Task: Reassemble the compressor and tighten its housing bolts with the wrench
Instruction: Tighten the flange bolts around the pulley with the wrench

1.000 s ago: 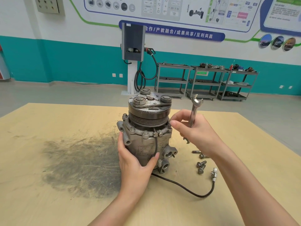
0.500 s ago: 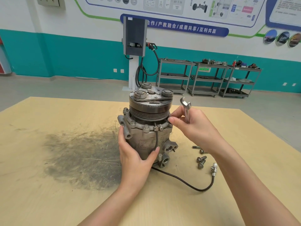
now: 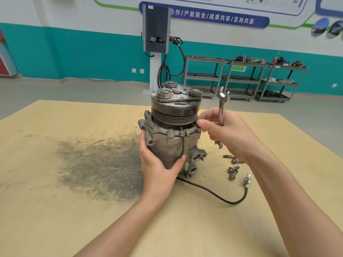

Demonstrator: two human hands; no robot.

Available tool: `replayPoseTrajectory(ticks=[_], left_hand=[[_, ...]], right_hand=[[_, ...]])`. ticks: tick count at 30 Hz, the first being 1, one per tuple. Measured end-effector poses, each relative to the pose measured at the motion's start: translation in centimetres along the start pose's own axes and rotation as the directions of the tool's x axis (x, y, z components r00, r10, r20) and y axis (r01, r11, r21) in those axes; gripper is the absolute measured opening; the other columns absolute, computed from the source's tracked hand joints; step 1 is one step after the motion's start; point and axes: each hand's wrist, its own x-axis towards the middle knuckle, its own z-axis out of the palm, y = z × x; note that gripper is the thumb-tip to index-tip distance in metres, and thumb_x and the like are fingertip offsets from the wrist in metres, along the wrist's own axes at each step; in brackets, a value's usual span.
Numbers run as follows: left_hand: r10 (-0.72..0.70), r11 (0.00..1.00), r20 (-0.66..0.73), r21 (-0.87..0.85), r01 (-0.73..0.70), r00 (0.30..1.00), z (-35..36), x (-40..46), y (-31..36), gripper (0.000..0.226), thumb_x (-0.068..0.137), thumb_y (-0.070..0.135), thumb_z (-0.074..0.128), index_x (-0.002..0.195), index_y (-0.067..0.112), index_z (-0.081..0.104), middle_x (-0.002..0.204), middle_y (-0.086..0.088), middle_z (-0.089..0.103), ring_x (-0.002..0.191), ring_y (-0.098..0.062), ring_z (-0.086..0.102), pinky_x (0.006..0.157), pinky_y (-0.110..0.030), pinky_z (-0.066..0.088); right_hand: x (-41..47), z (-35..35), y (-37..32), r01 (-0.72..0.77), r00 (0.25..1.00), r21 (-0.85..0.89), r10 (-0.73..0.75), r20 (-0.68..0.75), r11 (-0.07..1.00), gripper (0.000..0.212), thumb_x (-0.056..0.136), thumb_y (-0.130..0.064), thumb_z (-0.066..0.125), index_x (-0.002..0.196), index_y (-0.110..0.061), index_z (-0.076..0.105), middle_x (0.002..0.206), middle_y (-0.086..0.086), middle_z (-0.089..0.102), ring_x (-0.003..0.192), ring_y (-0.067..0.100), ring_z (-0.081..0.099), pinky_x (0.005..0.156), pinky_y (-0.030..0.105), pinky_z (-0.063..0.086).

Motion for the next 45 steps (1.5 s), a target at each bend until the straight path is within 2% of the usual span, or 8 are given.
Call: replayPoseTrajectory(ticks=[5, 9, 16, 23, 29, 37, 42, 45], left_hand=[[-0.002, 1.000, -0.002, 0.004, 0.002, 1.000, 0.0, 0.0, 0.0, 0.120, 0.075, 0.026, 0.086, 0.145, 0.047, -0.010, 0.154, 0.023, 0.006, 0.150, -0.002, 0.012, 0.125, -0.041, 0.018], [-0.010, 1.000, -0.003, 0.002, 0.010, 1.000, 0.1, 0.1, 0.1, 0.117, 0.072, 0.037, 0.082, 0.149, 0.045, -0.006, 0.158, 0.019, 0.007, 0.150, -0.005, 0.014, 0.124, -0.043, 0.020], [-0.027, 1.000, -0.004, 0.000, 0.027, 1.000, 0.1, 0.1, 0.0, 0.117, 0.073, 0.036, 0.083, 0.152, 0.040, -0.003, 0.161, 0.012, 0.010, 0.150, -0.007, 0.016, 0.124, -0.043, 0.021], [-0.021, 1.000, -0.001, 0.004, 0.021, 1.000, 0.1, 0.1, 0.1, 0.120, 0.076, 0.027, 0.085, 0.153, 0.037, -0.006, 0.160, 0.014, 0.009, 0.150, -0.006, 0.015, 0.124, -0.043, 0.020], [-0.021, 1.000, 0.007, -0.008, 0.021, 1.000, 0.1, 0.0, 0.3, 0.119, 0.075, 0.027, 0.085, 0.148, 0.044, -0.008, 0.157, 0.019, 0.007, 0.150, -0.005, 0.015, 0.124, -0.042, 0.019], [-0.011, 1.000, -0.002, -0.003, 0.011, 1.000, 0.1, 0.0, 0.2, 0.119, 0.075, 0.026, 0.085, 0.148, 0.043, -0.007, 0.157, 0.018, 0.008, 0.150, -0.005, 0.015, 0.124, -0.043, 0.020], [0.003, 1.000, -0.013, 0.003, -0.003, 1.000, 0.1, 0.0, 0.0, 0.119, 0.075, 0.026, 0.086, 0.145, 0.046, -0.008, 0.155, 0.021, 0.008, 0.149, -0.002, 0.013, 0.124, -0.041, 0.018], [0.002, 1.000, -0.013, 0.004, -0.002, 1.000, 0.1, 0.0, 0.0, 0.119, 0.075, 0.028, 0.085, 0.144, 0.047, -0.009, 0.154, 0.022, 0.008, 0.149, -0.001, 0.012, 0.125, -0.040, 0.018]], right_hand=[[-0.1, 0.5, 0.2, 0.011, 0.998, 0.046, -0.008, -0.062, 0.999, 0.016, 0.091, -0.012, 0.067, 0.078, -0.015, 0.059, 0.056, -0.013, 0.058, 0.050, 0.001, 0.045, 0.052, 0.020, 0.038], [-0.3, 1.1, 0.0, 0.045, 0.988, -0.057, -0.053, -0.146, 0.997, 0.020, 0.089, -0.018, 0.070, 0.076, -0.014, 0.056, 0.060, -0.009, 0.057, 0.056, 0.004, 0.047, 0.052, 0.019, 0.039], [-0.4, 0.1, -0.7, 0.011, 0.998, -0.126, -0.018, -0.052, 0.992, 0.005, 0.094, -0.015, 0.064, 0.090, -0.018, 0.065, 0.062, -0.011, 0.064, 0.052, -0.007, 0.054, 0.047, 0.006, 0.037], [-0.5, 1.2, -0.4, 0.007, 0.985, -0.104, -0.025, -0.171, 0.995, 0.019, 0.088, -0.021, 0.072, 0.078, -0.015, 0.057, 0.067, 0.000, 0.059, 0.058, 0.008, 0.048, 0.051, 0.020, 0.038], [-0.3, 0.0, -0.6, -0.039, 0.999, -0.055, 0.039, -0.011, 0.998, 0.005, 0.094, -0.016, 0.064, 0.090, -0.019, 0.064, 0.061, -0.010, 0.062, 0.050, -0.005, 0.051, 0.051, 0.014, 0.039], [-0.3, 1.5, -0.1, 0.014, 0.983, -0.001, -0.014, -0.184, 1.000, 0.020, 0.086, -0.015, 0.074, 0.076, -0.012, 0.057, 0.054, -0.012, 0.055, 0.049, -0.002, 0.046, 0.047, 0.011, 0.036], [-0.2, 0.1, -0.3, -0.075, 0.997, 0.055, 0.074, 0.009, 0.996, 0.002, 0.093, -0.013, 0.065, 0.092, -0.012, 0.064, 0.059, -0.010, 0.061, 0.049, -0.004, 0.050, 0.050, 0.016, 0.037], [-0.2, 0.3, 0.0, -0.075, 0.997, 0.098, 0.078, -0.029, 0.992, 0.004, 0.092, -0.010, 0.065, 0.088, -0.010, 0.064, 0.057, -0.009, 0.059, 0.049, -0.001, 0.048, 0.051, 0.018, 0.036]])
